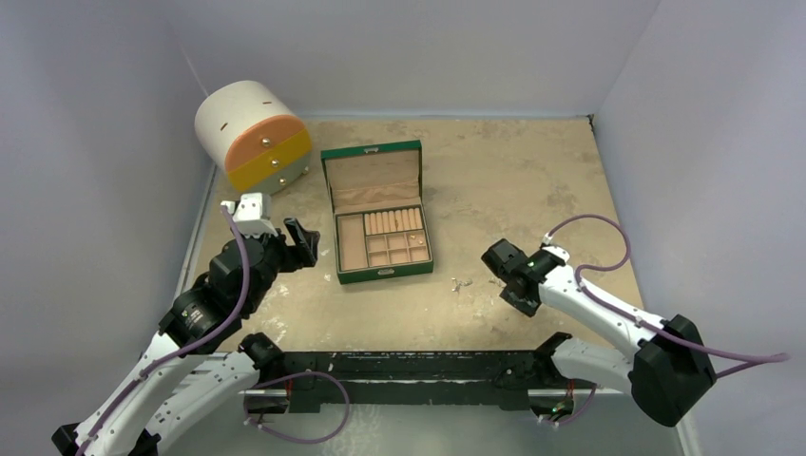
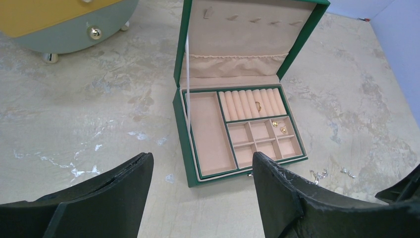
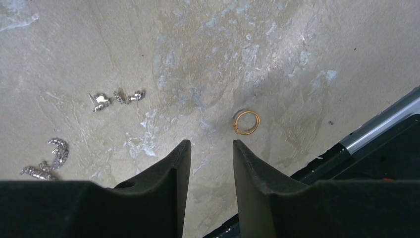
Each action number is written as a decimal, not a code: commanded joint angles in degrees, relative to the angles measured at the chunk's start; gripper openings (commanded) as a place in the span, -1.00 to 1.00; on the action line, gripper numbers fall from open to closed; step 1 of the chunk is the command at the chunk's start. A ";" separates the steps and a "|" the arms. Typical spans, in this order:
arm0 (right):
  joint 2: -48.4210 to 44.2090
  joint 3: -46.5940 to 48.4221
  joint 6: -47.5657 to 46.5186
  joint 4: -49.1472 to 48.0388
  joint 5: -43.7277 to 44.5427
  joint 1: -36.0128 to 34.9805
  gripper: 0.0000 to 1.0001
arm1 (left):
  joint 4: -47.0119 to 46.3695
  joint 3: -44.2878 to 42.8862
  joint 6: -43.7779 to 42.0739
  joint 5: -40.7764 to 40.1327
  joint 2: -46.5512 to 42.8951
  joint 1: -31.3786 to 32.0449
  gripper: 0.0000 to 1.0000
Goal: Organize the mixed jewelry
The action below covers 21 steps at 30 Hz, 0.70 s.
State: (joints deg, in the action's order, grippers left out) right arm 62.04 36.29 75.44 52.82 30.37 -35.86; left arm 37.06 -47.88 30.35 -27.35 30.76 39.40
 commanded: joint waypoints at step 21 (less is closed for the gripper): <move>2.99 -2.61 11.11 -1.58 2.88 2.30 0.31 | -1.85 0.00 -0.92 -0.24 -1.23 -0.15 0.49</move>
State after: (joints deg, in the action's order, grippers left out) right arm 66.43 35.81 82.46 51.16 31.03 -33.98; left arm 37.06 -47.88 30.35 -27.33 30.04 39.40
